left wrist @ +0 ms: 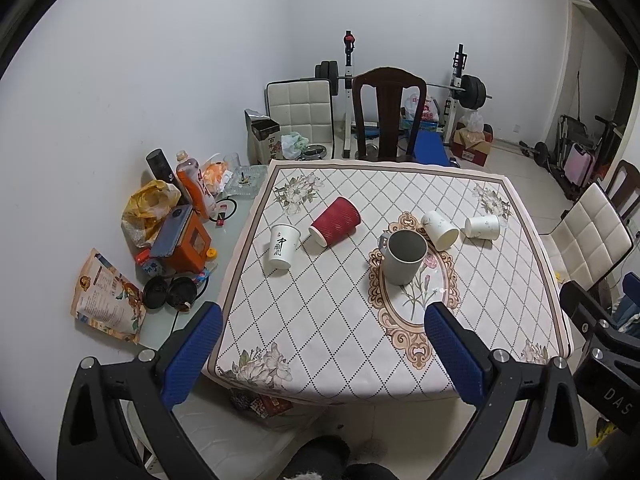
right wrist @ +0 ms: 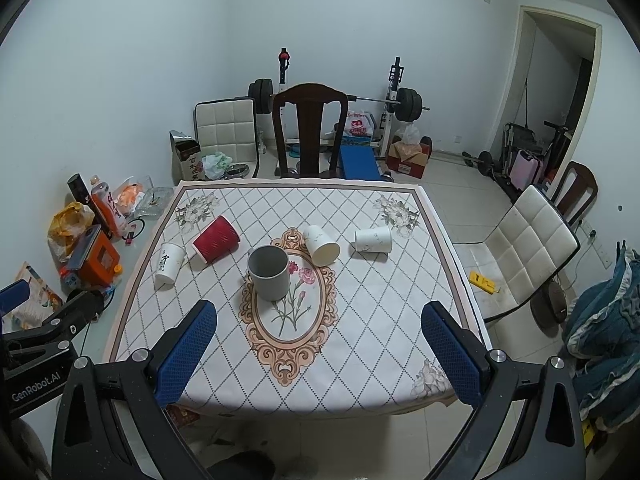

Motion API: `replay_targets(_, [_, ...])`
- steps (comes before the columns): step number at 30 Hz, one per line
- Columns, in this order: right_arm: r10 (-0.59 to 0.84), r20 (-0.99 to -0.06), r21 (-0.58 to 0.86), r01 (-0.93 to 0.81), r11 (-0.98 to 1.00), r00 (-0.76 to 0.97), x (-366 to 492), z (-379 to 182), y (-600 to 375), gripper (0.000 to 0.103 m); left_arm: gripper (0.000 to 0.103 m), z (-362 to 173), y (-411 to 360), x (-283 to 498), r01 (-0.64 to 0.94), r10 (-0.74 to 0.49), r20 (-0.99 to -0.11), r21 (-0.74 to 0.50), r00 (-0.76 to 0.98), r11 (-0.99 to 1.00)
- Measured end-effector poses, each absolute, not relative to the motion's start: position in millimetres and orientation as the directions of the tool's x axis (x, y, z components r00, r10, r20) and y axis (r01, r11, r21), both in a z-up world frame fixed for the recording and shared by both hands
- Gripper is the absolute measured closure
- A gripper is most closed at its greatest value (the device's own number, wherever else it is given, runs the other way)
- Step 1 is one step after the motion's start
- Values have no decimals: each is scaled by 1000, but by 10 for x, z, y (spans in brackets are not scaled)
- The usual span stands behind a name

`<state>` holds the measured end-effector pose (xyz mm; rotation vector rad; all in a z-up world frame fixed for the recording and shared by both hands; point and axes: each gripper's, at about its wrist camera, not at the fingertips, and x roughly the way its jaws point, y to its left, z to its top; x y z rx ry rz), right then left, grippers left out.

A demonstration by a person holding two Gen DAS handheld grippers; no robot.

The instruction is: Flip cup upright

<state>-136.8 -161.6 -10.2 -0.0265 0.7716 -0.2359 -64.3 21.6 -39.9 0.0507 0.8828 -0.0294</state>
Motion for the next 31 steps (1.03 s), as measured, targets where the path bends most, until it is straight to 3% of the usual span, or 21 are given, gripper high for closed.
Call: replay_targets(31, [-206,-697,-103,189,977,687,-1456,-157,-1623,0,0,-421,164,-708,46,-9,-774,26,633,999])
